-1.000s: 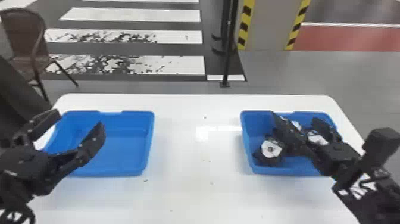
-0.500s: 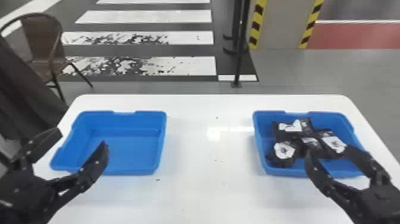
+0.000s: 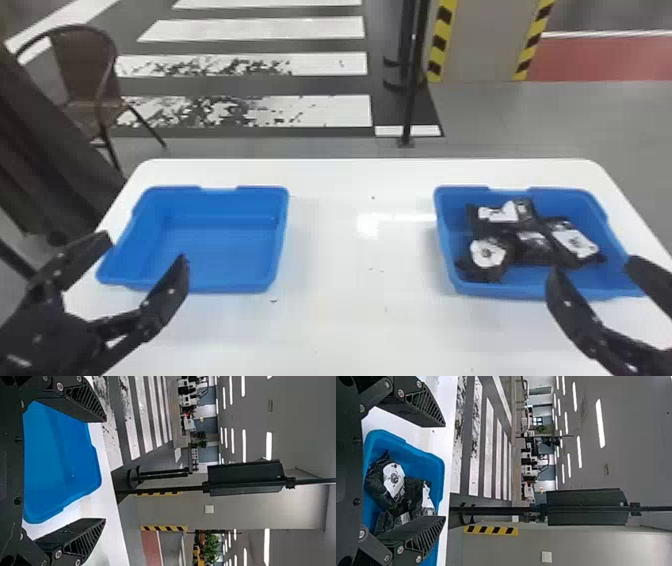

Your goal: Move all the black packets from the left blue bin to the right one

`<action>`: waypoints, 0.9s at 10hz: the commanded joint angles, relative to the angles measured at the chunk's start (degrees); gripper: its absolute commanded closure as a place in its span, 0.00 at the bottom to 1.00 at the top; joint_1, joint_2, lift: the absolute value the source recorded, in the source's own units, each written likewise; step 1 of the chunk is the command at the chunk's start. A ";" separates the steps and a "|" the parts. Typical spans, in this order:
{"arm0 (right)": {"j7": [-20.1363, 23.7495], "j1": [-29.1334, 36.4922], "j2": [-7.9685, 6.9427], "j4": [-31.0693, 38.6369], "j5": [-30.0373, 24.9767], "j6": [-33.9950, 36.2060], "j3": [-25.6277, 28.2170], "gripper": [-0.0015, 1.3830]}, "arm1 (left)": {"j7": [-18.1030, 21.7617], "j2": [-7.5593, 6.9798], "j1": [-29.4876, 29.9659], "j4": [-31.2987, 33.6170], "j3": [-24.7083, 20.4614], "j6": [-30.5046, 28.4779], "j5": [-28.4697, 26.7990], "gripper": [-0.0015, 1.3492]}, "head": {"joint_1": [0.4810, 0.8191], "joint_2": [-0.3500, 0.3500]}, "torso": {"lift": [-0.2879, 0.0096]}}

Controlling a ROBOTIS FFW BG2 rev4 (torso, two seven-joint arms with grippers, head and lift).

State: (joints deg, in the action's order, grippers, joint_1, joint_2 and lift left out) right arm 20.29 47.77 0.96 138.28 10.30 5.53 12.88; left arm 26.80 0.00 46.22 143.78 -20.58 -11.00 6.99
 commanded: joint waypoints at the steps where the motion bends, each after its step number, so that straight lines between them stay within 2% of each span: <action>1: 0.01 0.04 -0.08 0.02 0.33 -0.33 0.14 0.15 | 0.00 0.15 -0.52 0.00 0.47 -0.66 -1.05 0.11 | 0.63 0.57 | 0.50; 9: 0.10 -1.64 -0.08 -2.51 1.59 -1.18 0.03 0.15 | 0.00 0.15 -1.51 -1.12 1.38 -1.37 -1.28 0.11 | 0.63 0.55 | 0.50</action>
State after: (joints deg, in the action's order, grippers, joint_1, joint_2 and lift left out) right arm 20.39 46.23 0.88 135.94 11.72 4.39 12.91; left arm 26.81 0.00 44.71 142.66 -19.28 -12.19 5.68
